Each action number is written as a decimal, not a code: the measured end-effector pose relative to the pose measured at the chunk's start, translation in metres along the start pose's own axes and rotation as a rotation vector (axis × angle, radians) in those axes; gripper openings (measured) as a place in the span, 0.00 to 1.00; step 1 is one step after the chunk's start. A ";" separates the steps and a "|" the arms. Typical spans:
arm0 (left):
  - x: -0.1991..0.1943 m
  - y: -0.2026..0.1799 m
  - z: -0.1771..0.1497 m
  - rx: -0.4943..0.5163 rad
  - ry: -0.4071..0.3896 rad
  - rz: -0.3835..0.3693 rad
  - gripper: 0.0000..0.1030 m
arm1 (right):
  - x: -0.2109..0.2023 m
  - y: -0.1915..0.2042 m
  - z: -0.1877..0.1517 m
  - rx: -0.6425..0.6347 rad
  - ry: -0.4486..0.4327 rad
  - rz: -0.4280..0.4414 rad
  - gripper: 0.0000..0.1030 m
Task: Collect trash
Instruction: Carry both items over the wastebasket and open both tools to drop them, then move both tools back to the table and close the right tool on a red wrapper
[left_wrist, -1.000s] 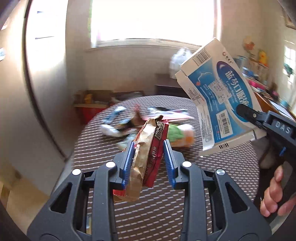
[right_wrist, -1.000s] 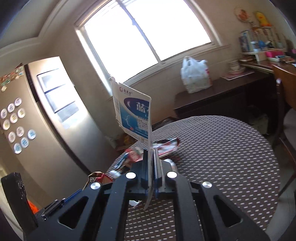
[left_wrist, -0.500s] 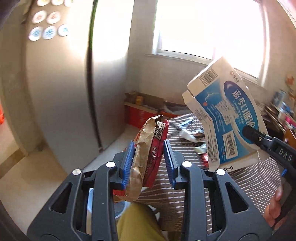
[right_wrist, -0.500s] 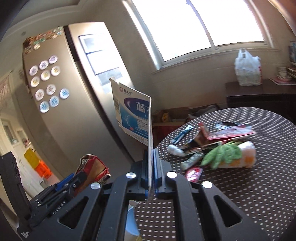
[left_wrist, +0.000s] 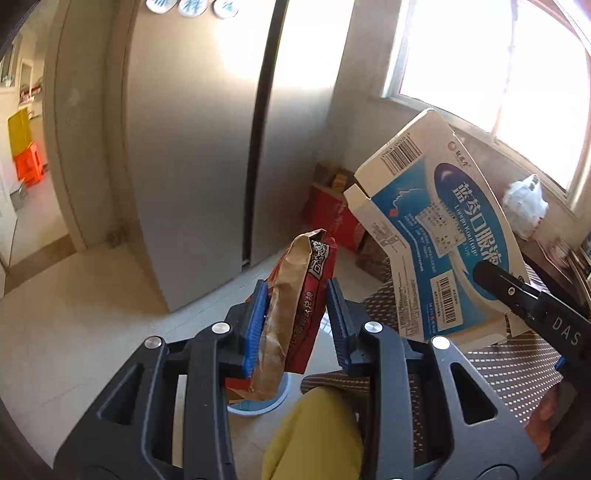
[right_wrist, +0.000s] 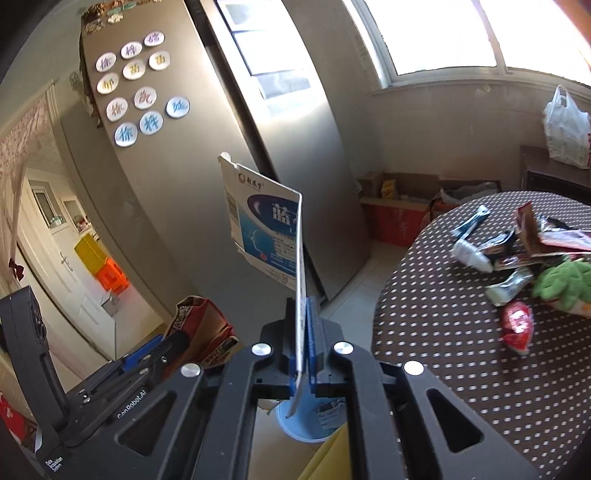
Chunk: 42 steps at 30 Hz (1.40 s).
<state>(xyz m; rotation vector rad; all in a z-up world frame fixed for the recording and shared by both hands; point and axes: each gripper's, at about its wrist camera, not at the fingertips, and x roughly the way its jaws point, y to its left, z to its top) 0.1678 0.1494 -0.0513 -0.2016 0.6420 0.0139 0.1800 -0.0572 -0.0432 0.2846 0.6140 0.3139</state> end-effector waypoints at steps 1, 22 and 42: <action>0.005 0.004 0.000 -0.007 0.010 0.003 0.31 | 0.007 0.002 -0.001 0.000 0.013 0.000 0.06; 0.035 0.092 -0.013 -0.182 0.072 0.182 0.82 | 0.123 0.042 -0.025 -0.044 0.252 -0.009 0.07; 0.029 0.079 -0.017 -0.138 0.103 0.210 0.82 | 0.119 0.038 -0.022 -0.010 0.259 0.056 0.64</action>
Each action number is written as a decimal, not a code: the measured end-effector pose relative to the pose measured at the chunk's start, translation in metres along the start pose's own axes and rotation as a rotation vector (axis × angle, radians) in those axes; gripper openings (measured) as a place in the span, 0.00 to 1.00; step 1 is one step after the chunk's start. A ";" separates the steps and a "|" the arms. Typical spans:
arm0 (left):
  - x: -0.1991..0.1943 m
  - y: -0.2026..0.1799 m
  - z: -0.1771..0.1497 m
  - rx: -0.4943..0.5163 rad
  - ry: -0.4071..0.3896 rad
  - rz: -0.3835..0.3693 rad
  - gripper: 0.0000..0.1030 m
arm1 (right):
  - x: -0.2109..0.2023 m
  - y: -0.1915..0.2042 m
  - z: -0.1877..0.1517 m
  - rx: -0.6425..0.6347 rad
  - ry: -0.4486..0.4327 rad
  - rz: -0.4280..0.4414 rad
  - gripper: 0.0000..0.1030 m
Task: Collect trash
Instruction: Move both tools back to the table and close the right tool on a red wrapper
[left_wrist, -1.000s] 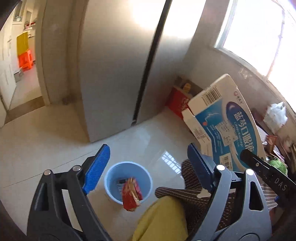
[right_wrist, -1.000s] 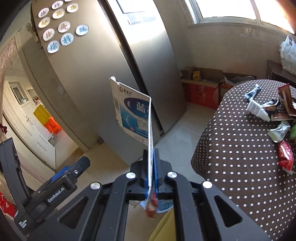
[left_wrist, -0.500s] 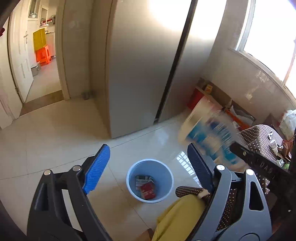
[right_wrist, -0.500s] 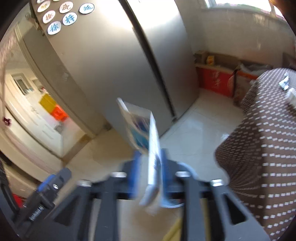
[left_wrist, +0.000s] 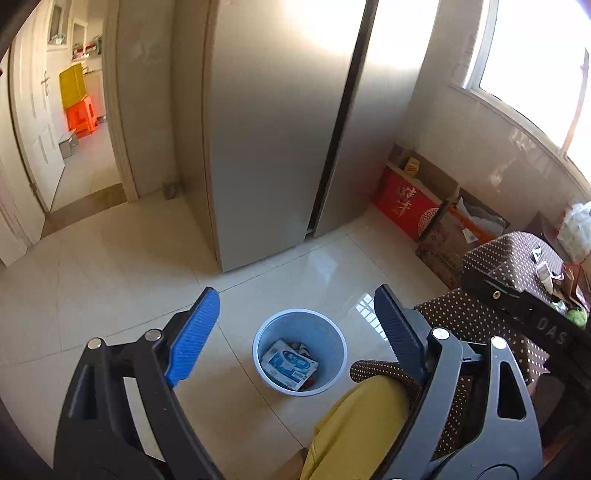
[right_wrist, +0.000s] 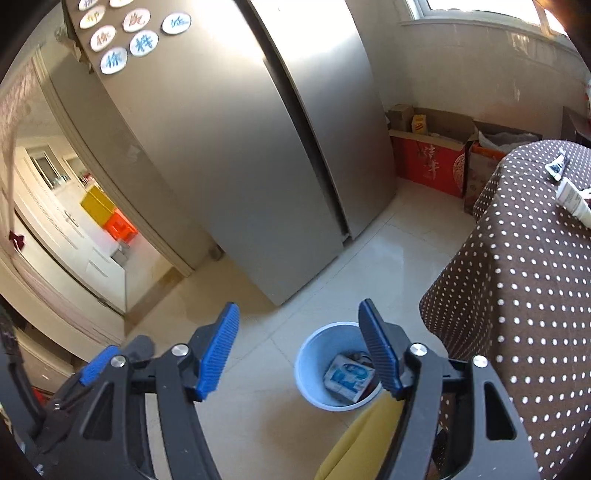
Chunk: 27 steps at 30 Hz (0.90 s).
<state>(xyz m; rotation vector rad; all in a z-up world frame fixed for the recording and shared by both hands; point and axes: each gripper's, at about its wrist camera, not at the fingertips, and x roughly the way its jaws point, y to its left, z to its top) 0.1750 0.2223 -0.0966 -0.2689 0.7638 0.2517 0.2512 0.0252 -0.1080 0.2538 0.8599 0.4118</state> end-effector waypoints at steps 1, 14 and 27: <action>-0.001 -0.004 0.000 0.005 0.002 -0.003 0.82 | -0.003 -0.002 0.000 -0.002 -0.007 -0.001 0.64; -0.017 -0.060 -0.002 0.107 -0.008 -0.094 0.82 | -0.074 -0.051 -0.004 0.045 -0.126 -0.060 0.64; -0.018 -0.149 -0.019 0.271 0.022 -0.236 0.82 | -0.133 -0.158 -0.014 0.235 -0.197 -0.337 0.64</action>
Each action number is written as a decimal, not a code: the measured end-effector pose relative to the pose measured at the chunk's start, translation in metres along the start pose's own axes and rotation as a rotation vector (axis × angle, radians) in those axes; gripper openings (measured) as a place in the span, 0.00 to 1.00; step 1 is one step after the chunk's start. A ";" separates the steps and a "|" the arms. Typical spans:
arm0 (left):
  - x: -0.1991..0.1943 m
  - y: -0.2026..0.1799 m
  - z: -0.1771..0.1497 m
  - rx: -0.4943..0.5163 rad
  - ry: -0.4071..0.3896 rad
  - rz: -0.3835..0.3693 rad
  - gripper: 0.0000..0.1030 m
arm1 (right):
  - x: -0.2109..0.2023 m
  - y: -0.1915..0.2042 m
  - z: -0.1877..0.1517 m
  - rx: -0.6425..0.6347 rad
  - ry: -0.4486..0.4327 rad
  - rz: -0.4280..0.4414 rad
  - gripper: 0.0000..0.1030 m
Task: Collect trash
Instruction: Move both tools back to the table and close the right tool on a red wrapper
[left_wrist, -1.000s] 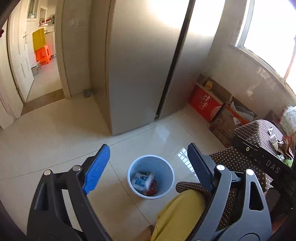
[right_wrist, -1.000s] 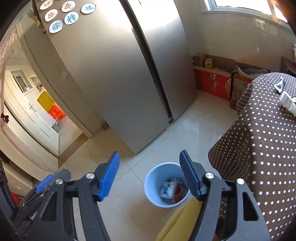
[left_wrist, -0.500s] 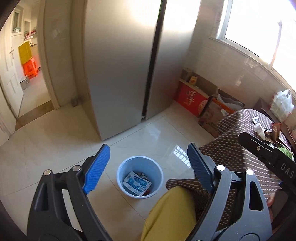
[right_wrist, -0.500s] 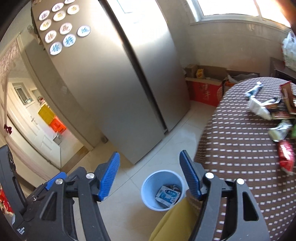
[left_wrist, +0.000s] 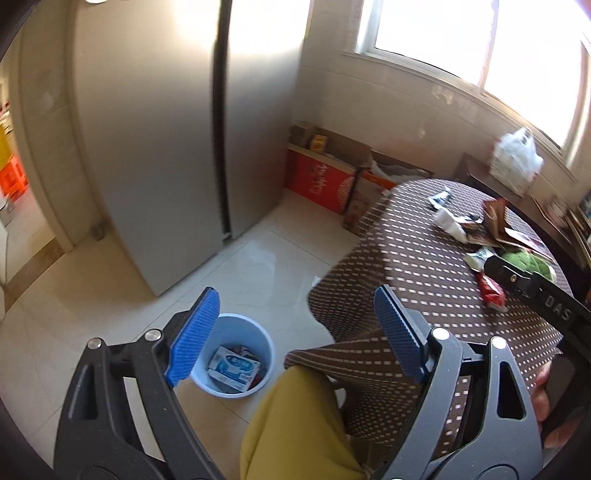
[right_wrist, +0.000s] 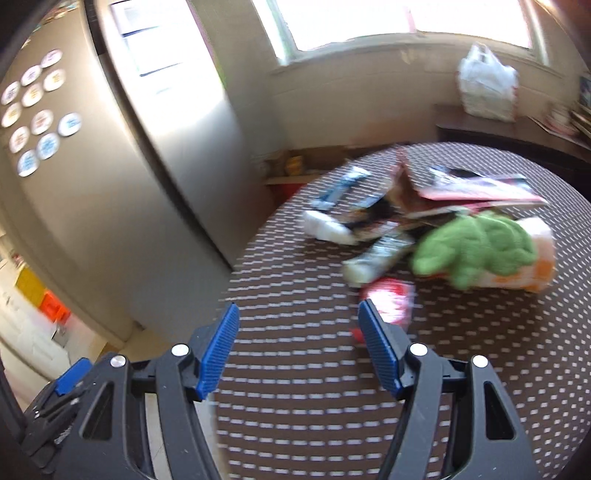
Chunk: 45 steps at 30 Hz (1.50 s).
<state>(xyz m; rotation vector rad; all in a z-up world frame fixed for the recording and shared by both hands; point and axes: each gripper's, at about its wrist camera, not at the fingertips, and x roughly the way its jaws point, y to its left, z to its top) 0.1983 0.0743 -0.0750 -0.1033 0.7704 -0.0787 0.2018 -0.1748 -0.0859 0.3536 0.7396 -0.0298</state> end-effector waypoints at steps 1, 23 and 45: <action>0.001 -0.004 0.000 0.008 0.004 -0.008 0.82 | 0.001 -0.008 0.001 0.015 0.011 -0.008 0.64; 0.022 -0.076 -0.002 0.148 0.072 -0.102 0.82 | -0.013 -0.052 0.009 0.087 0.025 0.035 0.19; 0.080 -0.204 0.019 0.402 0.142 -0.262 0.82 | -0.083 -0.165 0.031 0.282 -0.165 -0.152 0.19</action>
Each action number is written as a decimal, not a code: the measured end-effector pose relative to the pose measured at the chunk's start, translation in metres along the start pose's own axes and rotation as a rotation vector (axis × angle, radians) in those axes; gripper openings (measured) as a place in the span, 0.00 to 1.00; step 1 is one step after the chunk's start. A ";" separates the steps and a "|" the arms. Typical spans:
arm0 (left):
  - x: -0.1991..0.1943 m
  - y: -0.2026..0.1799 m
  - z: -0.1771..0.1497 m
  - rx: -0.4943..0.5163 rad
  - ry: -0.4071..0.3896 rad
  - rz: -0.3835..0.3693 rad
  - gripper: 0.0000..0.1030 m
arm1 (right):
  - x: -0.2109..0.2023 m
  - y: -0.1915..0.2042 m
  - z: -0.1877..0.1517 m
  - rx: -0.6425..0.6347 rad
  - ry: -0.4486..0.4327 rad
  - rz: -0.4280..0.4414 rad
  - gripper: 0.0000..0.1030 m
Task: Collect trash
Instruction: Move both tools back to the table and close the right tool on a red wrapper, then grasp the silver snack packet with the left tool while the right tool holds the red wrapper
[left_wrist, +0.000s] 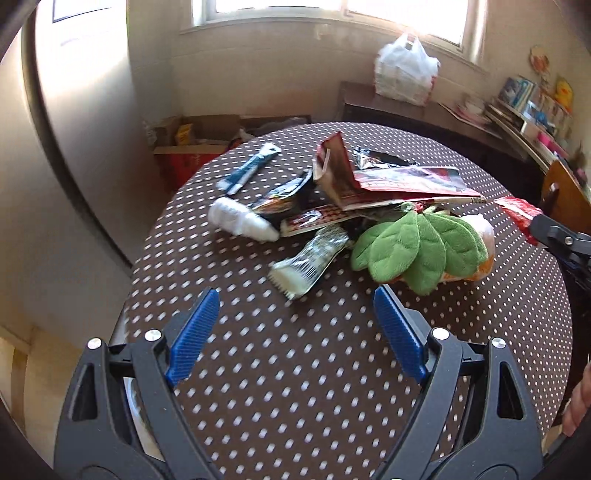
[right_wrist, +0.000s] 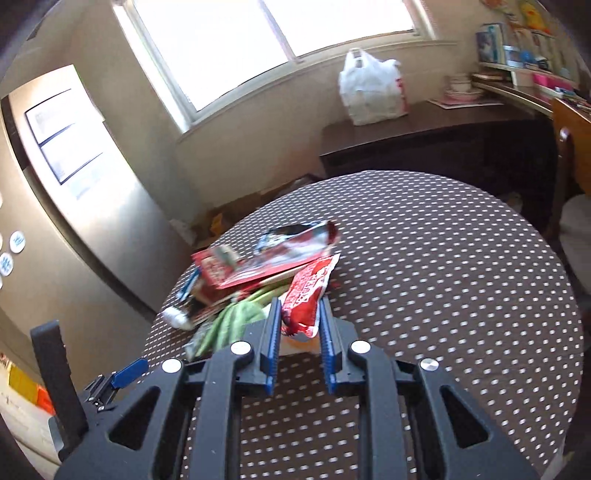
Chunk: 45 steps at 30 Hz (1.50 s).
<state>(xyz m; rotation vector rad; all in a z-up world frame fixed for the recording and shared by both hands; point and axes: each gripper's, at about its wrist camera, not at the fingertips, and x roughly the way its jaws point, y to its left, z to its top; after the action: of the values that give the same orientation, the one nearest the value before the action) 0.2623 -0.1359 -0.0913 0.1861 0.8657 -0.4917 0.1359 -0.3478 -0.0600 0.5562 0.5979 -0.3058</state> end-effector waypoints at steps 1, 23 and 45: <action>0.005 -0.002 0.002 0.003 0.014 0.005 0.82 | 0.001 -0.004 0.001 0.007 -0.001 -0.007 0.19; 0.019 0.007 0.000 0.021 0.032 0.000 0.15 | 0.000 -0.006 -0.001 0.005 -0.007 -0.028 0.19; -0.072 0.080 -0.049 -0.141 -0.110 0.130 0.15 | -0.005 0.106 -0.033 -0.183 0.022 0.178 0.19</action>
<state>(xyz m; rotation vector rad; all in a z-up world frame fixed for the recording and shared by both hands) 0.2285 -0.0250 -0.0703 0.0846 0.7724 -0.3157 0.1624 -0.2425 -0.0372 0.4329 0.5865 -0.0755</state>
